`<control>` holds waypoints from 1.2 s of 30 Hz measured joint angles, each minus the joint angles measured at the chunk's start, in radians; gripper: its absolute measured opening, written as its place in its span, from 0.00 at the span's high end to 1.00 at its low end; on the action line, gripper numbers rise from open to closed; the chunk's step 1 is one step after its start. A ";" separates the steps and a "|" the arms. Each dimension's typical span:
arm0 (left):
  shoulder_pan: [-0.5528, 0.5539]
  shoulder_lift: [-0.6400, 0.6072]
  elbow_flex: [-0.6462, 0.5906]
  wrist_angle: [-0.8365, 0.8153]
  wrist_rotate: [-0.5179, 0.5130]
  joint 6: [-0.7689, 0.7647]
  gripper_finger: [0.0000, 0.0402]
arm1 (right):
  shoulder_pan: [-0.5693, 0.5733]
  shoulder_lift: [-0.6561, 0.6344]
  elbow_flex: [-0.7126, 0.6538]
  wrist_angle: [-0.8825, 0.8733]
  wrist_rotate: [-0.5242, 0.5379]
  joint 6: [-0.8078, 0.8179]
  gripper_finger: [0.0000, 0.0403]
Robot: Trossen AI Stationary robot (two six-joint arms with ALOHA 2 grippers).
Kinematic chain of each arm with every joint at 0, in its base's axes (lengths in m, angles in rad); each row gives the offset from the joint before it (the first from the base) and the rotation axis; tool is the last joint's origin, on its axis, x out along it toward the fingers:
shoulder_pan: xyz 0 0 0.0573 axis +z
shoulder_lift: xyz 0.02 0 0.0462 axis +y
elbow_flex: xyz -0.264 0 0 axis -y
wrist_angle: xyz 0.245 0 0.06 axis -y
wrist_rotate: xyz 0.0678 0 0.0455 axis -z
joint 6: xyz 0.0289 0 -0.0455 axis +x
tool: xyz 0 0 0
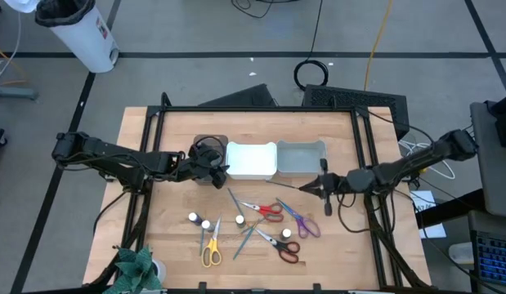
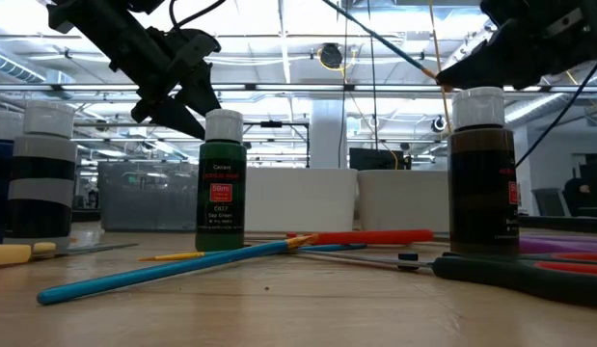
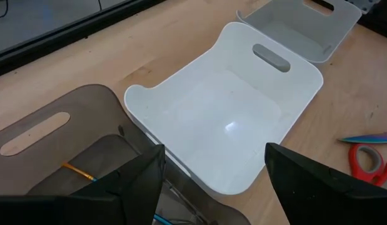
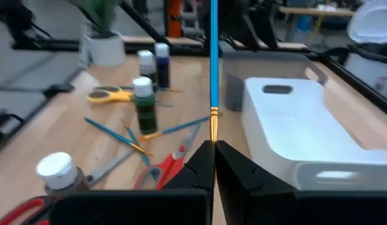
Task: Pick & Place Paint Supplies
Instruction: Put the blue paint brush into the black bin
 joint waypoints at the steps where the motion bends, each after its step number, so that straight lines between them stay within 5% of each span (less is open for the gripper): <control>1: 0.000 0.000 0.000 0.000 0.000 0.000 0.30 | -0.005 0.000 -0.023 0.048 -0.014 -0.001 1.00; 8: 0.000 0.000 0.000 0.000 0.000 -0.001 0.30 | -0.054 -0.018 -0.125 0.237 -0.080 0.006 1.00; 36: -0.004 0.000 0.000 0.101 0.010 0.080 0.30 | -0.083 -0.051 -0.133 0.231 -0.105 0.001 1.00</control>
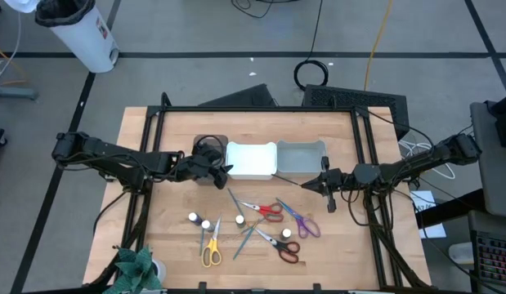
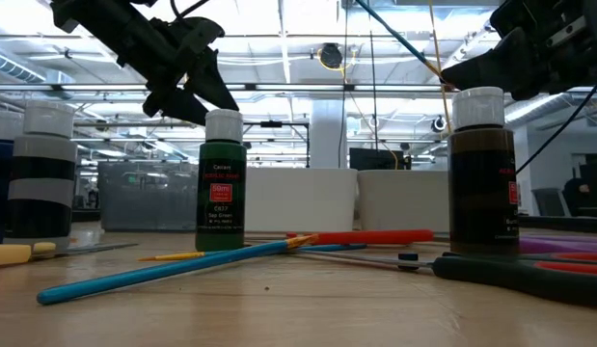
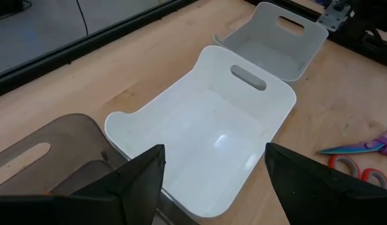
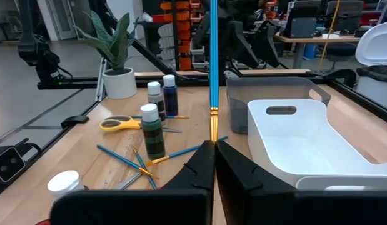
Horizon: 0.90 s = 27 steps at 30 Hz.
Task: Pick & Place Paint Supplies
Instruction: Put the blue paint brush into the black bin
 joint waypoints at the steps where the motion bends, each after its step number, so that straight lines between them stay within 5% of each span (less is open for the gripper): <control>1: 0.000 0.000 0.000 0.000 0.000 0.000 0.30 | 0.000 0.000 0.000 0.000 0.000 0.000 1.00; 19: 0.000 0.000 0.000 0.054 0.003 0.000 0.30 | 0.000 0.000 0.000 0.000 0.002 0.000 1.00; 27: -0.001 0.000 0.000 0.141 0.176 0.091 0.30 | 0.000 0.000 0.000 -0.001 0.002 0.000 1.00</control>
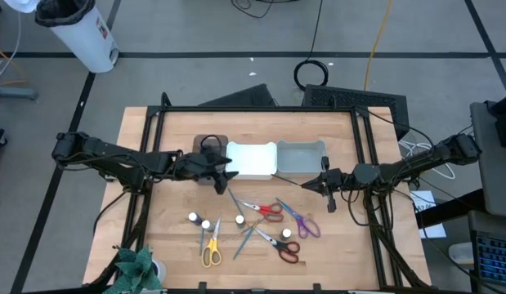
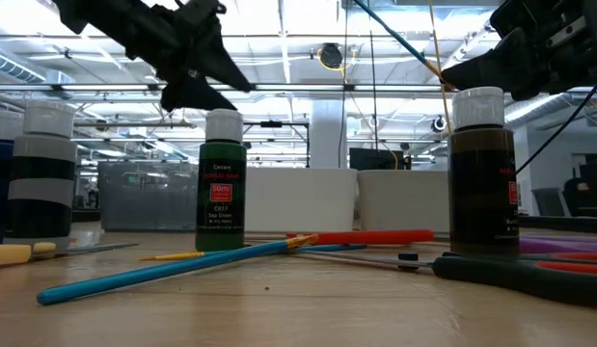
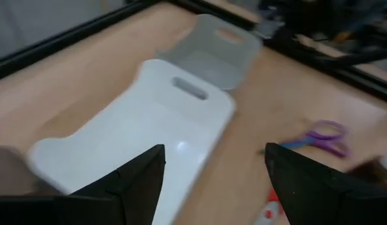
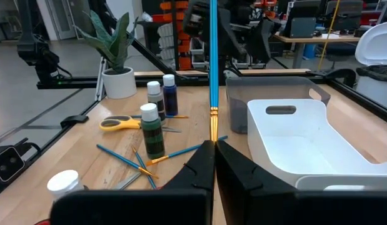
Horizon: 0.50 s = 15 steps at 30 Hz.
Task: Pick & Place Paint Supplies
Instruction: Put the blue paint brush into the black bin
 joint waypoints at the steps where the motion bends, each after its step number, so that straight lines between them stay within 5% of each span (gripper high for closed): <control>1: 0.000 0.000 0.000 0.013 0.013 0.012 0.30 | 0.000 0.000 0.000 0.000 0.000 0.000 1.00; 15: -0.023 0.000 0.000 0.043 0.051 0.066 0.30 | 0.000 0.000 0.000 -0.007 0.000 0.000 1.00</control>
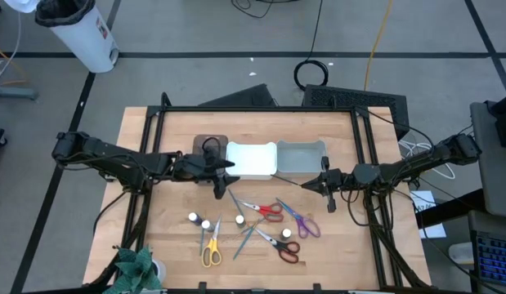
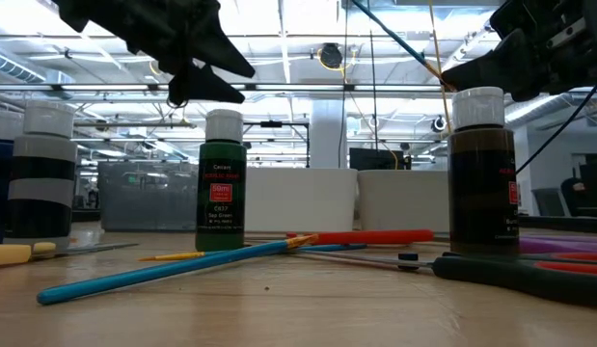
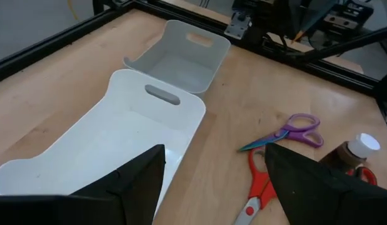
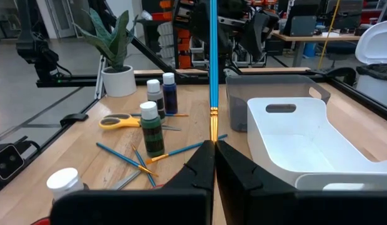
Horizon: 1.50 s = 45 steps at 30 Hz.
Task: Pick & Place Paint Supplies
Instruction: Put the blue paint brush into the black bin
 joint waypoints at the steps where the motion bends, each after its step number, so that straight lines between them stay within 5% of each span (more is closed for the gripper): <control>1: -0.002 0.000 0.000 0.000 0.000 0.000 0.30 | 0.000 0.000 0.000 0.000 0.000 0.000 1.00; 19: -0.004 0.000 0.000 0.019 0.002 0.001 0.30 | 0.000 0.000 0.000 0.000 0.000 0.000 1.00; 31: -0.062 0.003 0.000 0.207 0.098 0.142 0.30 | -0.001 0.000 0.000 -0.014 0.001 0.002 1.00; 40: -0.071 0.148 0.001 0.505 0.102 0.183 0.30 | -0.001 0.049 0.000 -0.010 0.001 0.047 1.00; 45: -0.049 0.218 0.040 0.524 0.104 0.182 0.30 | -0.001 0.136 0.000 0.024 0.000 0.081 1.00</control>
